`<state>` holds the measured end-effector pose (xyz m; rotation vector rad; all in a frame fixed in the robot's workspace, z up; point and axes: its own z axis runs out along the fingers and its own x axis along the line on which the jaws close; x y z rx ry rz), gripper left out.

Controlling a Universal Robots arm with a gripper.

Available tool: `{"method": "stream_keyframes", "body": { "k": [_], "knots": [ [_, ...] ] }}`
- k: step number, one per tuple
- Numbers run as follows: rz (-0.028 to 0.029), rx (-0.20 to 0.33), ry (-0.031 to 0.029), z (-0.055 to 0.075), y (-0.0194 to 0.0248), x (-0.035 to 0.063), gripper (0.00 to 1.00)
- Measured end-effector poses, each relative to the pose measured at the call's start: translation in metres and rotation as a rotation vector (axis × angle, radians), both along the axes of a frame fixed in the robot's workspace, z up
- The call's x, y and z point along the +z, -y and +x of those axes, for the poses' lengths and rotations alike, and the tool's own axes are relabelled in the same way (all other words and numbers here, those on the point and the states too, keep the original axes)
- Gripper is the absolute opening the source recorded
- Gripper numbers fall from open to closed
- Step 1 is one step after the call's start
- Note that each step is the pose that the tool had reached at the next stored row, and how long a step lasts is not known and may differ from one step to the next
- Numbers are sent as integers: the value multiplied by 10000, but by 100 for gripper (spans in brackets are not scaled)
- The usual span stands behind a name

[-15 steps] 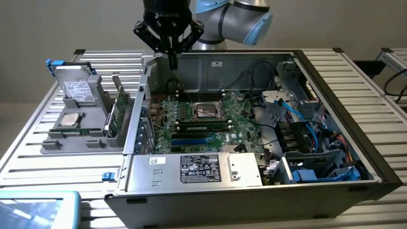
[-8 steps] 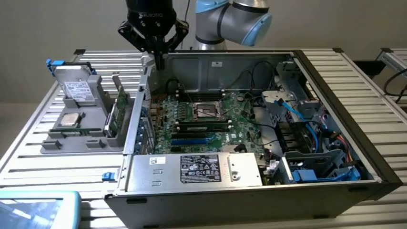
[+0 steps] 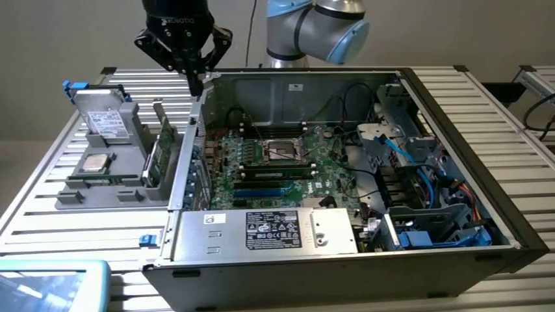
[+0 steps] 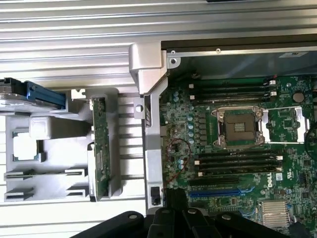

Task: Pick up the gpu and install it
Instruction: 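Reach for the gpu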

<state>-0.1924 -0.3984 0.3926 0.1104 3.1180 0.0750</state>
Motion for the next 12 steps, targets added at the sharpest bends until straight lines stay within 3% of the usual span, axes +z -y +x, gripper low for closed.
{"method": "stream_keyframes", "body": {
  "k": [10, 12],
  "knots": [
    [0, 0, 6, -317, -1, -3, 12],
    [-1, 1, 53, -374, -1, -7, 12]
  ]
}}
